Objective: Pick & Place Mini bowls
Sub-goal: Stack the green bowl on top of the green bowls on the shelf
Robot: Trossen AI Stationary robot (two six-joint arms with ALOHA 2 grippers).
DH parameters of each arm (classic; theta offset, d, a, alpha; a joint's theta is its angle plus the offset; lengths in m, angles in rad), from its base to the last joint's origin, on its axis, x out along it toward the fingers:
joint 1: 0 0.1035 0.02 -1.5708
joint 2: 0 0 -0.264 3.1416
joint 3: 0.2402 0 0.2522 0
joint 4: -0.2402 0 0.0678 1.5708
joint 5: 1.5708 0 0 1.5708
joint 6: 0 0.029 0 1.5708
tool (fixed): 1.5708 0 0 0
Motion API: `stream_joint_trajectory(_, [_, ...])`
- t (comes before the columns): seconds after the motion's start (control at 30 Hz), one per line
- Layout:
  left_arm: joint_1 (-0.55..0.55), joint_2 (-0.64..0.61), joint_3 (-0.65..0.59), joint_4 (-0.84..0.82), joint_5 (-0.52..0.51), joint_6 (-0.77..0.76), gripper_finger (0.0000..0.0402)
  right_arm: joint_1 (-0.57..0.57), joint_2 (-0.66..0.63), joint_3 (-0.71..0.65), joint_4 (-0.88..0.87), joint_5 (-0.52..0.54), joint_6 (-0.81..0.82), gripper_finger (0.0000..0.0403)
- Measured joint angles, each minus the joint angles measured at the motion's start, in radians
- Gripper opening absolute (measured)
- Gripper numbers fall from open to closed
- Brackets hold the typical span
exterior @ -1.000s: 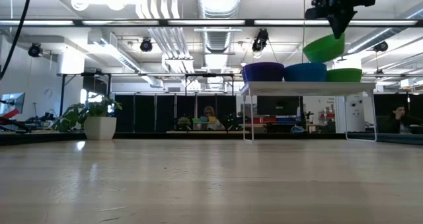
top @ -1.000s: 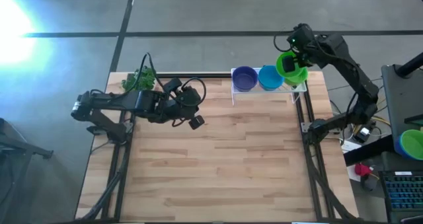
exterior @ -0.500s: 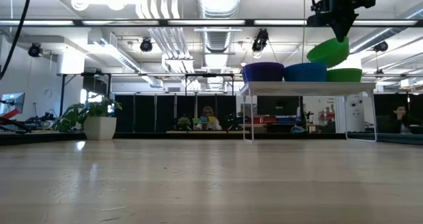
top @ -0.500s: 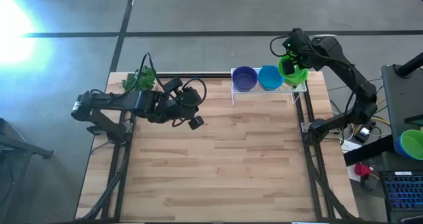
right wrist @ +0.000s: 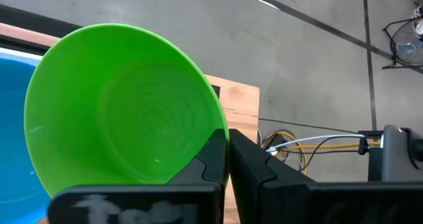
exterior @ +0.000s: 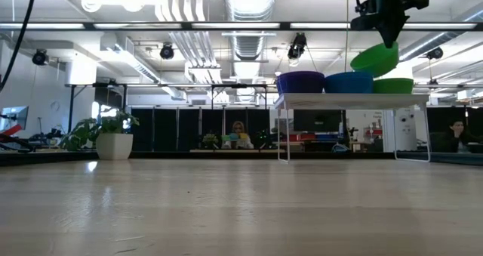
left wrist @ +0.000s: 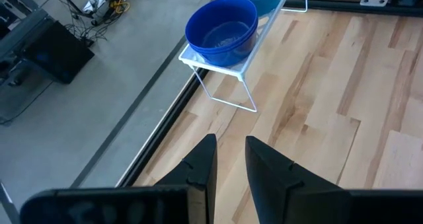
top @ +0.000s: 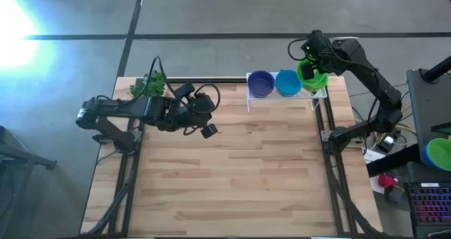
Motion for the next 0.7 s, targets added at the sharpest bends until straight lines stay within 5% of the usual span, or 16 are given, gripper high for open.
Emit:
stream_joint_trajectory(0.23, [0.0,0.0,0.0,0.0,0.0,0.0,0.0074,0.0,0.0,0.0,0.0,0.0,0.0,0.0014])
stream_joint_trajectory(0.7, [0.0,0.0,0.0,0.0,0.001,0.004,0.0074,0.0,0.0,0.0,0.0,-0.001,0.0,0.0096])
